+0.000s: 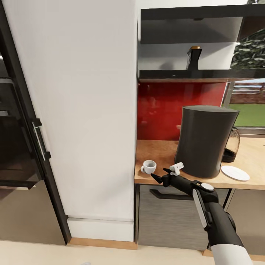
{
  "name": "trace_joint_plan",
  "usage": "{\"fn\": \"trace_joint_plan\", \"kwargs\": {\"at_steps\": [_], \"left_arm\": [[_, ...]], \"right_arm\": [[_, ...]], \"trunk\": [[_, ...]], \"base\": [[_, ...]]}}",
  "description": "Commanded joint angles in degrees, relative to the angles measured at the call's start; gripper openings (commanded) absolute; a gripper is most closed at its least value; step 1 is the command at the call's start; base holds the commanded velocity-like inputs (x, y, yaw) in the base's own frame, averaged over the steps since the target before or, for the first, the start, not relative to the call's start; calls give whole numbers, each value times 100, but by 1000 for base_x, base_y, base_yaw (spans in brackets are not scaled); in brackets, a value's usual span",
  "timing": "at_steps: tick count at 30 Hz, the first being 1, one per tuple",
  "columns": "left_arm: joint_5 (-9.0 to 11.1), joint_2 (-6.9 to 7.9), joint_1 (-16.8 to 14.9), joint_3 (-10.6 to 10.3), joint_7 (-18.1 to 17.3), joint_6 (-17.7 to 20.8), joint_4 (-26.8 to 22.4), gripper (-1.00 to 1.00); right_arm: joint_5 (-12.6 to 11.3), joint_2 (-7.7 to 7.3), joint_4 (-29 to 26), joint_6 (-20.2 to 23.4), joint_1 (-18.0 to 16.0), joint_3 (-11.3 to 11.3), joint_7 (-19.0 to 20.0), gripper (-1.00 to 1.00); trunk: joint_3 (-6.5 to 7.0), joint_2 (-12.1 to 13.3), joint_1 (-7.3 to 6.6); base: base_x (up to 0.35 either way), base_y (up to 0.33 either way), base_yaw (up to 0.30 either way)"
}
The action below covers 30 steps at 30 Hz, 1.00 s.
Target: Set up a coffee station on the kitchen countertop: keep the coffee maker on the countertop, move the bottle of coffee from the kitchen shelf to the counter next to the coffee maker, place a paper coffee filter on top of the coffee maker, put the saucer next to the coffee maker with the coffee cup on the saucer, and place the electric kettle next to the coffee maker.
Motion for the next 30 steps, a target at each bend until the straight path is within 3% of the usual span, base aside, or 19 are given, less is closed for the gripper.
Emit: {"fn": "trace_joint_plan", "kwargs": {"at_steps": [1,10,19,30], "left_arm": [[19,-6,-4,-35,6,-13,13,100],[19,-6,-4,-35,6,-13,13,100],[19,-12,-4,-38,6,-13,13,100],[19,-15,-4,-42,6,-13,13,100]], "right_arm": [[81,2,-6,18,-5,-8,41,100],[687,-4,192,-440,-5,-32,48,100],[932,-16,236,-512,-5,-44,43,100],[955,-24,243,-552,-5,-57,48,100]], "trunk": [[-7,-4,0],[-7,-4,0],[-7,-4,0],[-7,-4,0]], "base": [[0,0,0],[48,0,0],[46,0,0],[118,0,0]]}}
